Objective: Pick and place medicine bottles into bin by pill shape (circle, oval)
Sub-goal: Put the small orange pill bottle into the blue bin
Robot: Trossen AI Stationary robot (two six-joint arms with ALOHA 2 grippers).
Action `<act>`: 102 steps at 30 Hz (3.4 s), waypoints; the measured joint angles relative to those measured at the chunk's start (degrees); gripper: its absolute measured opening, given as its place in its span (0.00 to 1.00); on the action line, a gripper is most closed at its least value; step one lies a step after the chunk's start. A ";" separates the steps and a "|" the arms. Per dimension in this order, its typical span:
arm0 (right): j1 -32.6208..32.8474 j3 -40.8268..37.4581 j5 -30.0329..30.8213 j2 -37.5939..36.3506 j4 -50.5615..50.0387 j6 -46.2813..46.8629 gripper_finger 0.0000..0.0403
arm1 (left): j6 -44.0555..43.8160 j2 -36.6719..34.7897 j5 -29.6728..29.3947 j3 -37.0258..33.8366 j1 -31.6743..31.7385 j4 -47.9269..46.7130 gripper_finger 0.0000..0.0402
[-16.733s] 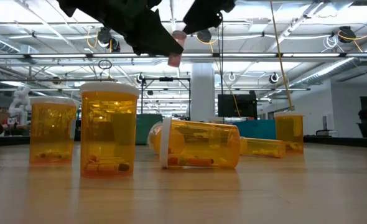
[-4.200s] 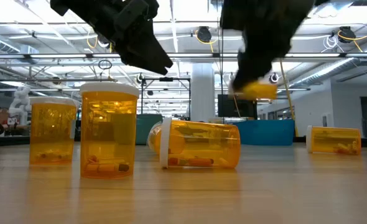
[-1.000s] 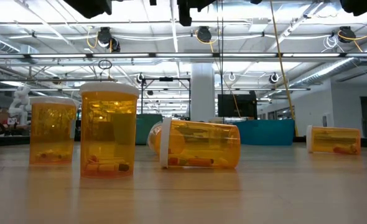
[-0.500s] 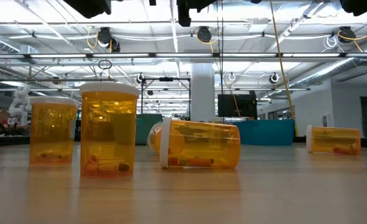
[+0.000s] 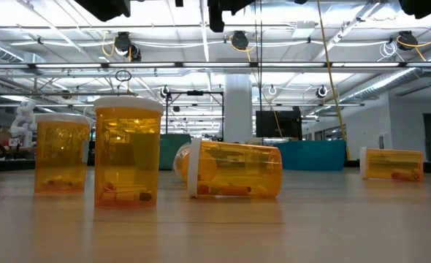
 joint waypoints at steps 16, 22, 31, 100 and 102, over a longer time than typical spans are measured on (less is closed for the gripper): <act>0.00 -0.02 1.55 0.07 -1.59 -1.32 0.28 | -1.14 -0.21 -0.31 0.04 -0.52 1.19 0.47; 0.00 -0.03 1.52 0.07 -0.88 -1.20 0.28 | -1.68 -0.21 0.49 0.04 0.00 -0.47 0.44; 0.00 -0.04 1.39 0.02 -0.36 -1.17 0.28 | -2.95 -0.15 0.68 0.04 0.92 -2.28 0.28; -13.81 38.05 -3.45 10.47 -91.26 21.54 0.56 | -0.17 -0.04 -0.43 0.04 8.90 -29.35 0.26; -13.77 38.05 -3.46 10.22 -91.42 21.54 0.54 | -0.21 -0.04 -0.68 0.04 8.92 -29.34 0.26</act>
